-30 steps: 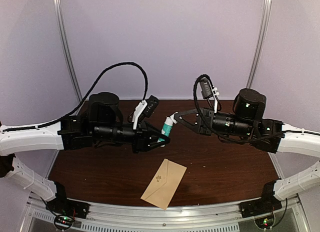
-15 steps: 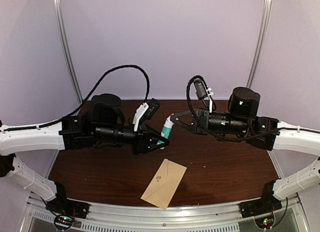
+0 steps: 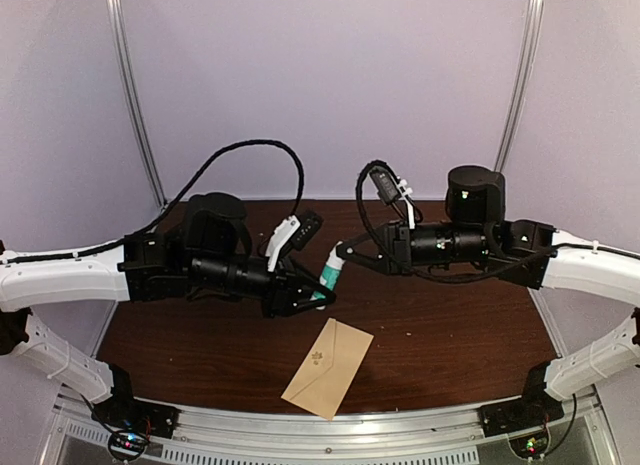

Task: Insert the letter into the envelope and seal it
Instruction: Close the solid glue cap on the solid glue.

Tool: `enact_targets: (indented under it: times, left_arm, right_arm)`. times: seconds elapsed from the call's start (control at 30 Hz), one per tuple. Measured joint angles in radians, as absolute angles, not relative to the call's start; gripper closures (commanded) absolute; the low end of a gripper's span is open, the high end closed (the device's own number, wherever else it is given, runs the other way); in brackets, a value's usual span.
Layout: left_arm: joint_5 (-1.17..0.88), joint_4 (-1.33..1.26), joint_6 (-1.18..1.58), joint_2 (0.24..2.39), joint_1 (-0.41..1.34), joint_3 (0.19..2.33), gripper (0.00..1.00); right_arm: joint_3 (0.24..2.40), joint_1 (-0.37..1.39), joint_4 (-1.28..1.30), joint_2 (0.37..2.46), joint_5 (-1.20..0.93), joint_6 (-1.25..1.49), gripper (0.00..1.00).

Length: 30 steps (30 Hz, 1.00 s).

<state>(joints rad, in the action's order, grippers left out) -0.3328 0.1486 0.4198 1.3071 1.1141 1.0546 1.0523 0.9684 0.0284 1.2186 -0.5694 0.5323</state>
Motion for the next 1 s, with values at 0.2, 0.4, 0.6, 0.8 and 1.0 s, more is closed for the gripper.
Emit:
enact_targets:
  times: [0.2, 0.4, 0.6, 0.8, 1.0]
  left_arm:
    - [-0.34, 0.192, 0.416, 1.307, 1.123, 1.055, 1.0]
    - [-0.34, 0.213, 0.413, 1.307, 1.129, 1.055, 1.0]
    - [-0.34, 0.242, 0.409, 1.307, 1.13, 1.054, 1.0]
    - [-0.344, 0.281, 0.402, 1.306, 1.136, 1.05, 1.0]
    - [-0.354, 0.319, 0.4, 1.295, 1.147, 1.042, 1.0]
  right_arm:
    - [1.075, 0.968, 0.108, 1.235, -0.627, 0.484, 0.97]
    - [1.076, 0.968, 0.128, 1.246, -0.658, 0.468, 0.98]
    - [1.076, 0.981, 0.133, 1.264, -0.664, 0.469, 0.99]
    - [1.076, 1.009, 0.146, 1.287, -0.659, 0.47, 1.0]
    - [1.076, 1.046, 0.146, 1.304, -0.645, 0.47, 1.0]
